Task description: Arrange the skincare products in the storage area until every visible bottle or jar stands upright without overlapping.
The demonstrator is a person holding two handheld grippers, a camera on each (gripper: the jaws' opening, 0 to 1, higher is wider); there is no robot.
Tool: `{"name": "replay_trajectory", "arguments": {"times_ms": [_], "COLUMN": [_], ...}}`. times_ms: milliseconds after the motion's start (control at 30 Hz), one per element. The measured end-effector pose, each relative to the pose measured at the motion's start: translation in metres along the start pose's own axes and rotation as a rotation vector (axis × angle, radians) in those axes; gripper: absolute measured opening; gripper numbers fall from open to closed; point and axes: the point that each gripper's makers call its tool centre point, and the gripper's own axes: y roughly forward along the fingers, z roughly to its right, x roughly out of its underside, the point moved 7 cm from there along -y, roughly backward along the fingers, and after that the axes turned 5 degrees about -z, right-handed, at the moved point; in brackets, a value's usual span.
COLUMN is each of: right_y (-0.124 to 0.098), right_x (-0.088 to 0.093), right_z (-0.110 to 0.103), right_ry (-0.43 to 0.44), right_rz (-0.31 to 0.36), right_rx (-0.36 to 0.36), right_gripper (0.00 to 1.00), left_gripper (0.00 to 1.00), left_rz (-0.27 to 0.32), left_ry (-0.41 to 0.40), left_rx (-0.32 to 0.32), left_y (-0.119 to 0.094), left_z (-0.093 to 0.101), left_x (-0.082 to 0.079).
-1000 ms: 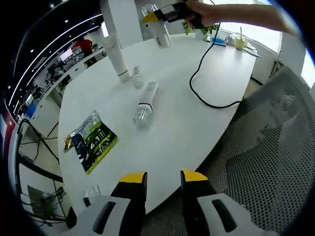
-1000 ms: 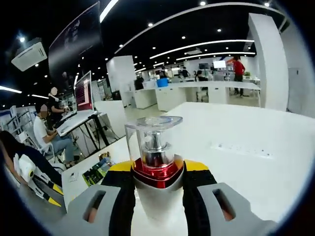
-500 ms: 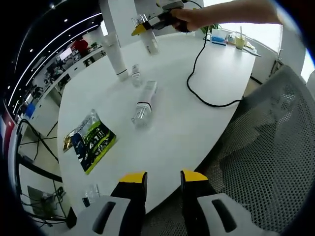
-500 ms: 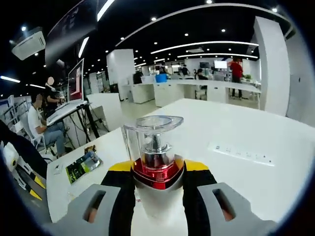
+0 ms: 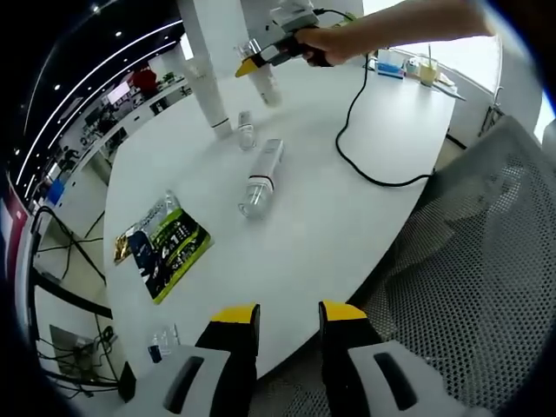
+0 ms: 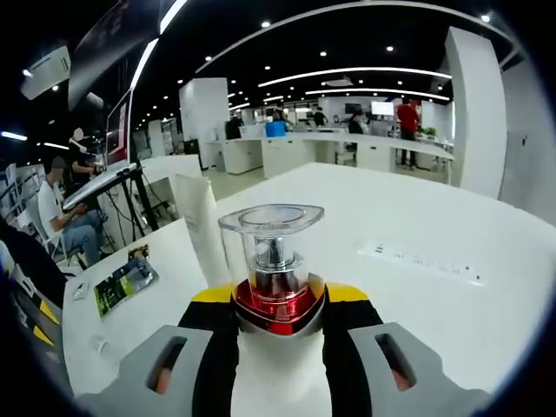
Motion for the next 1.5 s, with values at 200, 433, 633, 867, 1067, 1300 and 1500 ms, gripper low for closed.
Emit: {"name": "replay_trajectory", "arguments": {"times_ms": [200,433,633,867,1067,1300,1500], "right_y": [0.009,0.023,0.032,0.036,0.045,0.04,0.03], "right_x": [-0.011,-0.024,-0.027,-0.028,-0.023,-0.015,-0.008], "right_z": [0.005,0.001,-0.01,-0.024,-0.018,-0.021,-0.033], "right_ry": [-0.005,-0.035,-0.034,-0.023,0.046,0.112,0.168], "right_rz": [0.014,0.021,0.026,0.025,0.029,0.037,0.058], "right_rx": [0.031,0.036,0.023,0.0,-0.019,-0.019,-0.023], "right_gripper": [0.34,0.34,0.34,0.34,0.34,0.34,0.34], "left_gripper": [0.28,0.28,0.28,0.28,0.28,0.28,0.28], "left_rz": [0.009,0.006,0.003,-0.002,-0.001,-0.001,-0.004], "left_ry": [0.002,-0.002,-0.003,-0.005,-0.008,-0.006,-0.006], "left_rx": [-0.003,-0.003,-0.003,0.0,-0.002,-0.006,-0.005], "left_y": [-0.001,0.0,0.0,0.001,0.001,0.001,0.001], "left_z": [-0.001,-0.002,-0.002,-0.002,-0.002,-0.003,-0.002], "left_x": [-0.002,-0.001,-0.001,-0.001,0.0,0.0,0.0]}}
